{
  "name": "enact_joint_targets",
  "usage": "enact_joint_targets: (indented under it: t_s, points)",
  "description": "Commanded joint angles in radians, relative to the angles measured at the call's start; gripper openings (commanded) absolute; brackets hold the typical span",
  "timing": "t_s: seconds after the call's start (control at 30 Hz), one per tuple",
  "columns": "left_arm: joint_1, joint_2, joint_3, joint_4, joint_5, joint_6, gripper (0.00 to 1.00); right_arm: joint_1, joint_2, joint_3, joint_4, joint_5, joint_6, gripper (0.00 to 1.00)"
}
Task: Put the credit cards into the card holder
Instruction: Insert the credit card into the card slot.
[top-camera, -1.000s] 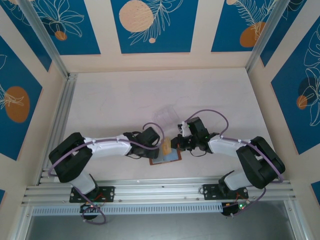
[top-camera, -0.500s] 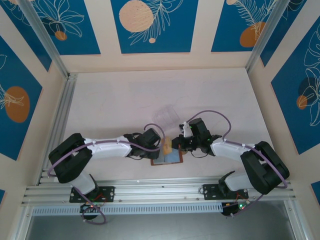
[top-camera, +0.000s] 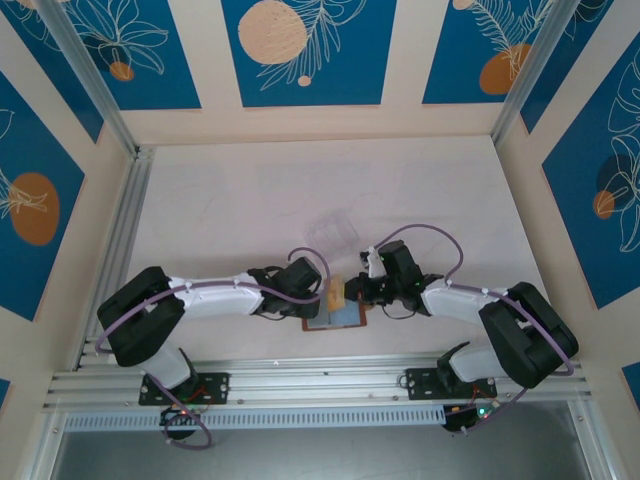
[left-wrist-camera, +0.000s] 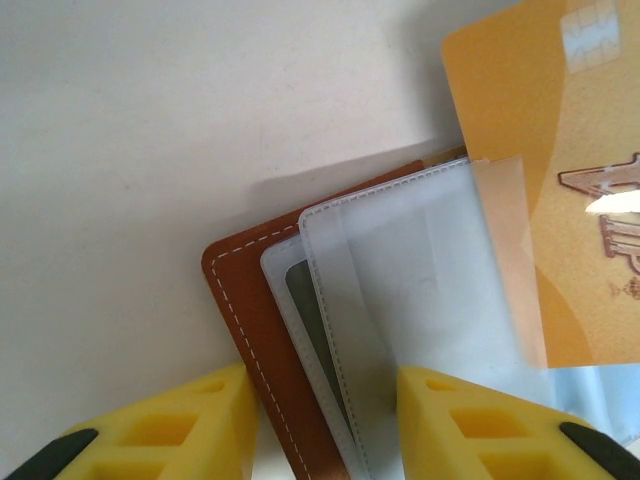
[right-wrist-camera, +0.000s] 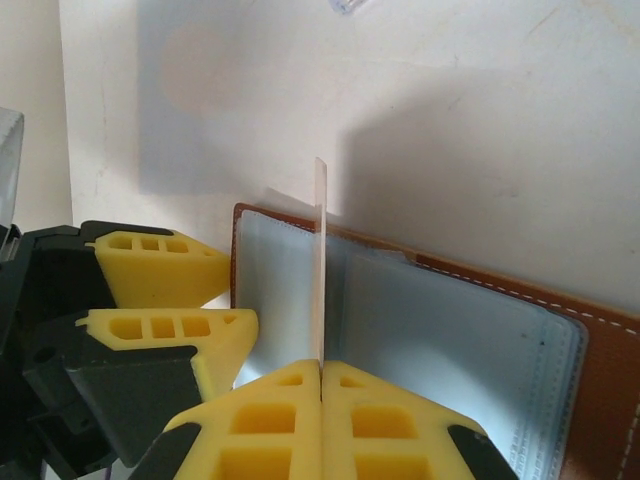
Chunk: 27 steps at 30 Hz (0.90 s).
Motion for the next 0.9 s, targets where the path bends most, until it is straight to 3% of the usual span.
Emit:
enact_joint_targets:
  t_s: [0.0,0.87]
  points:
    - [-0.018,0.035,-0.035,-0.072,0.021,-0.007,0.39,0.019,0.028,-0.018,0.041,0.003,0.010,0.00]
    - [-0.018,0.037,-0.028,-0.089,0.005,0.000,0.38,0.141,-0.072,-0.165,0.006,0.155,0.121,0.00]
